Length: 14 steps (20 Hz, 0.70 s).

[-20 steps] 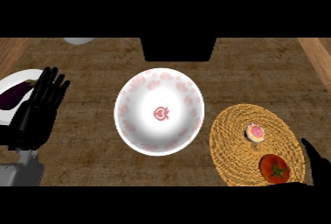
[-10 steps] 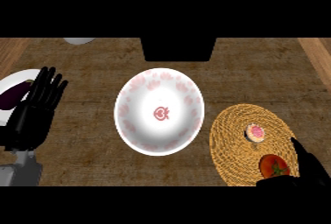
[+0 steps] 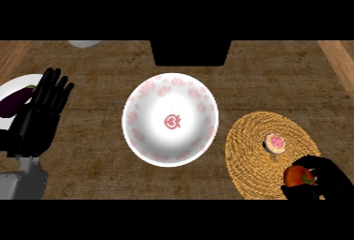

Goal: Pick the tomato from the placemat and place it in the bowl

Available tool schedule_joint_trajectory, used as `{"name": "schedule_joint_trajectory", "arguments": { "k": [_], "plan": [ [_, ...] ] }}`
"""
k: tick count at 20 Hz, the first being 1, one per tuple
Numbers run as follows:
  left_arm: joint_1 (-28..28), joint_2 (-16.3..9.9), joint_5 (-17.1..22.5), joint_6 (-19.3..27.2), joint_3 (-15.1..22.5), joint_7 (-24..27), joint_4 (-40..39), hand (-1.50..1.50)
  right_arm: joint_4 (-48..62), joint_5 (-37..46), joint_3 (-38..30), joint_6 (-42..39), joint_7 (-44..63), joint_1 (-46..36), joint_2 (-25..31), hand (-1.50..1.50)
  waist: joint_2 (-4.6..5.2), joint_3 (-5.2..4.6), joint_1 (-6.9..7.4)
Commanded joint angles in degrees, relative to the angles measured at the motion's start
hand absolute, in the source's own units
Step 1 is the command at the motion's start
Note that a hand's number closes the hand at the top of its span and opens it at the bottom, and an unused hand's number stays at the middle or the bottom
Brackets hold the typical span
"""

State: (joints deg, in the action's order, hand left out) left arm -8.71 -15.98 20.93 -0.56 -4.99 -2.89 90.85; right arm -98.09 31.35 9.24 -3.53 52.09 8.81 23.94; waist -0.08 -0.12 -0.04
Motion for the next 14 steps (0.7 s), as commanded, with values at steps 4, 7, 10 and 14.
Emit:
{"name": "schedule_joint_trajectory", "arguments": {
  "k": [4, 7, 10, 14],
  "plan": [
    [6.02, 1.48, -0.43, -2.52, -0.56, -0.34, 4.60, 0.00, 3.36, 5.04, -0.18, -3.12, -1.62, -2.72, -1.57, 1.50, 0.04, 0.12, 0.19],
    [5.33, 3.47, -2.93, -3.39, 0.39, 4.65, 0.92, 0.00, 2.11, 6.47, -1.13, -5.38, -2.20, -3.89, -0.21, 1.50, 0.06, 0.11, 0.06],
    [1.86, 1.29, -0.80, -3.23, 0.64, -0.59, 1.89, 0.00, -4.54, 14.48, 20.63, -7.31, -0.85, -9.10, -7.90, 1.50, -0.02, -0.04, 3.84],
    [-0.61, 2.17, -1.45, -4.31, 2.76, -0.04, 0.39, 0.00, -3.57, 19.03, 36.05, -12.29, -2.56, -18.02, -15.61, 1.50, 0.39, -0.27, 7.47]
  ]
}}
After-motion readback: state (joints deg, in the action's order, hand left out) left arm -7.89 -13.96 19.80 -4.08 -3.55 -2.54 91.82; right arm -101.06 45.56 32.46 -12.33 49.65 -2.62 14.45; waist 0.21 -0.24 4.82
